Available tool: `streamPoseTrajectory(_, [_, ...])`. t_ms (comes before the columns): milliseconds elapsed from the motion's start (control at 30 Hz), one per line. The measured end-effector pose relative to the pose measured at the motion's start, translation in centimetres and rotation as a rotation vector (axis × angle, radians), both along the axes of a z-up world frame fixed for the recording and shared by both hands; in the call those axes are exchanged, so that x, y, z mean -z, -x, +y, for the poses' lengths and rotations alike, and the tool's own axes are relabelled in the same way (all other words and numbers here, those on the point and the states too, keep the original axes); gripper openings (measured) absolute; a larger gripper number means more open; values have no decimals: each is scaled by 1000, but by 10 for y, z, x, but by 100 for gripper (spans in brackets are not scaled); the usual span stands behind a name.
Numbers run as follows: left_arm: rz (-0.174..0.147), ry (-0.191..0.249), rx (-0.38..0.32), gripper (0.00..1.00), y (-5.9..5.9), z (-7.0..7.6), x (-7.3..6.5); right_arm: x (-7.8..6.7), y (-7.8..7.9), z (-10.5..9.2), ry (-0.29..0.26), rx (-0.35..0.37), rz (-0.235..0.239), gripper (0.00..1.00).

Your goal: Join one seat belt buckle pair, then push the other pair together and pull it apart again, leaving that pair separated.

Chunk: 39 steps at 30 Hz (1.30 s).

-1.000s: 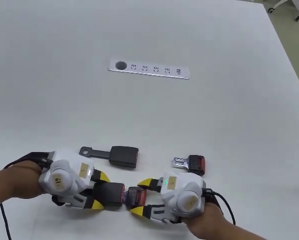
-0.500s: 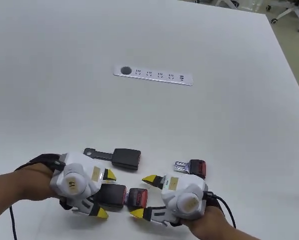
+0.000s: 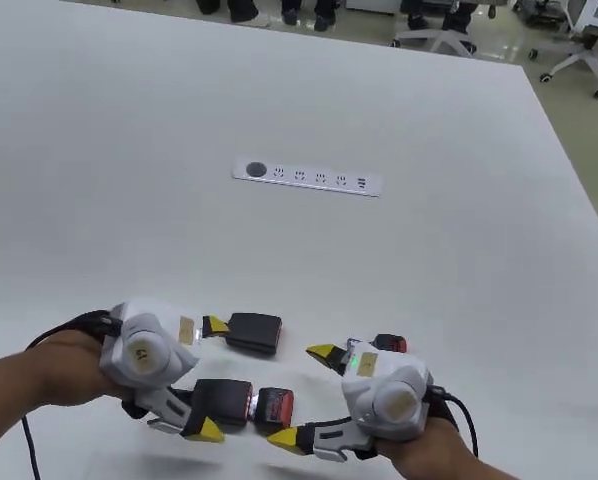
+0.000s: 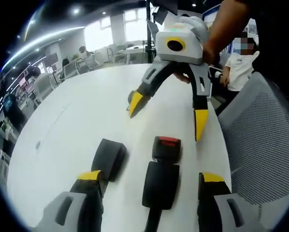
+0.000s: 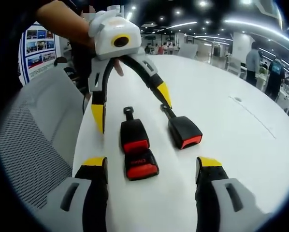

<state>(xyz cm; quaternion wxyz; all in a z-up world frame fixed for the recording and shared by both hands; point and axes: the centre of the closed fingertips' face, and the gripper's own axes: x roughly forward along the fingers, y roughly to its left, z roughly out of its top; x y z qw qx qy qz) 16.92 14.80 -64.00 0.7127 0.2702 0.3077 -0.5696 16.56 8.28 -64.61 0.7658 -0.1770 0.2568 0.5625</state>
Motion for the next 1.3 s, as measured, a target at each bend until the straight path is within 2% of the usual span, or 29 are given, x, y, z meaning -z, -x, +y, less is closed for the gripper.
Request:
streamPoseTrajectory(133, [7, 4, -26, 83, -1, 2, -9, -6, -12, -10, -33, 53, 2, 77])
streamPoseTrajectory(167, [-1, -2, -25, 83, -1, 4, -10, -7, -14, -12, -35, 59, -1, 79])
streamPoseTrajectory(233, [-3, -11, -36, 83, -2, 7, -14, -11, -15, -18, -27, 66, -18, 79])
streamPoseTrajectory(333, [-3, -13, -61, 83, -6, 9, -17, -11, -21, -26, -30, 85, -12, 80])
streamPoseTrajectory(433, [-13, -26, -71, 83, -10, 12, -19, -21, -22, -34, -24, 102, -11, 81])
streamPoseTrajectory(567, [-23, -12, -94, 82, -19, 12, -26, -25, -35, -44, -25, 132, -22, 81])
streamPoseTrajectory(633, [-28, -3, -109, 81, -24, 12, -28, -24, -41, -55, 11, 164, -6, 81])
streamPoseTrajectory(733, [-42, 16, -106, 77, -28, 9, -34, -32, -46, -64, 2, 177, -21, 82])
streamPoseTrajectory(900, [-41, 21, -120, 76, -38, 9, -33, -38, -58, -83, 4, 193, -22, 82])
streamPoseTrajectory(1033, [-41, 22, -111, 74, -45, 7, -32, -32, -69, -98, 18, 194, -8, 84])
streamPoseTrajectory(1133, [-46, 27, -92, 67, -49, 6, -31, -32, -71, -103, 26, 189, -8, 83])
streamPoseTrajectory(1300, [-36, 23, -97, 68, -61, 7, -26, -28, -78, -116, 34, 181, 17, 80])
